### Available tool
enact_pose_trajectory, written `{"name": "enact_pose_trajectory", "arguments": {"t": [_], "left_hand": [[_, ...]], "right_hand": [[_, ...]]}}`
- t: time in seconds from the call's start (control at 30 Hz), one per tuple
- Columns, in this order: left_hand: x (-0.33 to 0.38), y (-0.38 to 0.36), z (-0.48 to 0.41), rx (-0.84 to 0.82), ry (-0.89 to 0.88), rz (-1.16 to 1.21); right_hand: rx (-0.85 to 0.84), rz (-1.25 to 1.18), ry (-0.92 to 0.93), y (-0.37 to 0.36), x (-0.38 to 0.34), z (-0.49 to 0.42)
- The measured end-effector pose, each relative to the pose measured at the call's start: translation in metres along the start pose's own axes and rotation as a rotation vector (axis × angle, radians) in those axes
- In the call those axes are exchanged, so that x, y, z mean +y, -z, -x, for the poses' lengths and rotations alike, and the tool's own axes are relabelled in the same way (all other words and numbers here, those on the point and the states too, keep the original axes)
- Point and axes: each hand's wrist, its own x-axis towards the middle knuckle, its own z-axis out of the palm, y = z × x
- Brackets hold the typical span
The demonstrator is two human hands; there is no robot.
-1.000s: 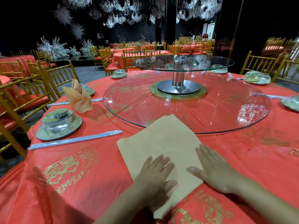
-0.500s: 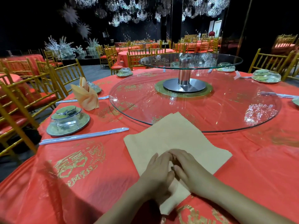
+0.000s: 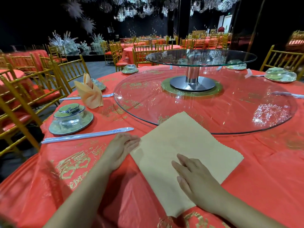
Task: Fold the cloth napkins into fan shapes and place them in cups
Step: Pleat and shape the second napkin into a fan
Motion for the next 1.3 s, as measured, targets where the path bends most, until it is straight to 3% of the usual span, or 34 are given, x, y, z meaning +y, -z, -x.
{"name": "enact_pose_trajectory", "arguments": {"t": [0.07,0.13,0.2,0.27,0.33,0.5,0.63,0.77,0.97,1.13,1.3], "left_hand": [[0.003,0.005,-0.007,0.018,-0.042,-0.163],[0.005,0.011,-0.006,-0.017,-0.202,-0.452],[0.009,0.014,0.005,-0.205,-0.437,-0.825],[0.007,0.012,0.020,-0.505,-0.589,-1.142],[0.003,0.008,0.031,-0.733,-0.613,-1.390],[0.009,0.013,0.026,-0.778,-0.494,-1.583],[0.014,0.011,0.016,-0.807,-0.475,-1.734],[0.018,0.011,0.010,-0.801,-0.602,-1.777],[0.022,0.010,0.003,-0.753,-0.601,-1.581],[0.021,0.009,-0.008,-0.540,-0.384,-1.287],[0.007,-0.009,-0.023,-0.334,-0.408,-1.354]], "right_hand": [[-0.034,-0.006,-0.015,0.002,0.000,0.000],[-0.066,-0.014,-0.020,0.004,0.001,0.000],[-0.095,-0.082,-0.018,0.005,0.003,-0.003],[-0.148,-0.159,-0.023,0.009,0.002,-0.004],[-0.192,-0.228,-0.039,0.015,0.002,-0.008],[-0.188,-0.631,-0.103,0.042,0.018,-0.004],[-0.280,-0.416,0.094,0.063,0.058,0.020],[-0.256,-0.286,0.138,0.075,0.087,0.034],[-0.016,-0.073,0.170,0.060,0.090,0.032],[0.117,-0.152,-0.043,0.053,0.091,0.019],[0.104,-0.194,-0.382,0.048,0.088,0.000]]}}
